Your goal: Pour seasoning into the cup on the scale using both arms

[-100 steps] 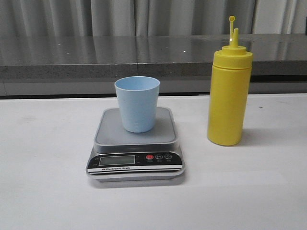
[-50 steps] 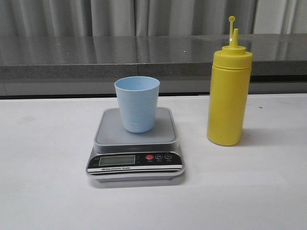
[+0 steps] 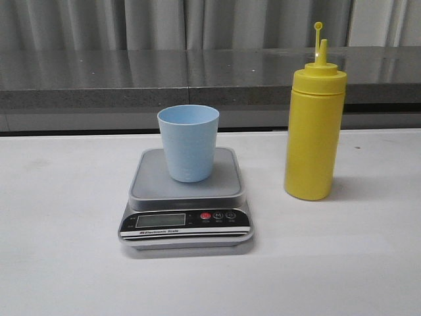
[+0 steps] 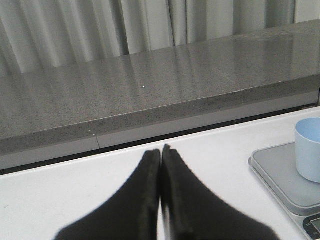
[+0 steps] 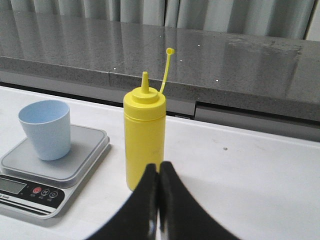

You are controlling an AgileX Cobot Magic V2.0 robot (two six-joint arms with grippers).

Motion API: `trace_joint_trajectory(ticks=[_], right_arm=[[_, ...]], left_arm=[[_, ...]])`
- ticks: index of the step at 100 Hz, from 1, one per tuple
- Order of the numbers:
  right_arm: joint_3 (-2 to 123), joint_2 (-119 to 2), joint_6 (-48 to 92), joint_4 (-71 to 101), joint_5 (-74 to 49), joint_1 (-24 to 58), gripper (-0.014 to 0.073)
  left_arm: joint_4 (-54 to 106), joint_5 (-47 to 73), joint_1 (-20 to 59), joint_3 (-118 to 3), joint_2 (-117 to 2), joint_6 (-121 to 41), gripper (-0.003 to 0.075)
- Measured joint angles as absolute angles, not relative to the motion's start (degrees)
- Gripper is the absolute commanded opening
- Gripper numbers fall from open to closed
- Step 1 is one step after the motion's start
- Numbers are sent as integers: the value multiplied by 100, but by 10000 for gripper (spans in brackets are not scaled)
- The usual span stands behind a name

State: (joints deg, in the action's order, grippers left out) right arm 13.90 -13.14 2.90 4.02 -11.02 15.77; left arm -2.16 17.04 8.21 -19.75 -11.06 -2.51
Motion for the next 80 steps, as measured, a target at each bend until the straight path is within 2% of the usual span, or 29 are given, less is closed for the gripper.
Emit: trace_joint_trajectory(ticks=[80], right_arm=[[1390,-1314,290,280,-1102,1577,-68]], left_arm=[[-216,1704,821,-1975,-1106,-251,-18]])
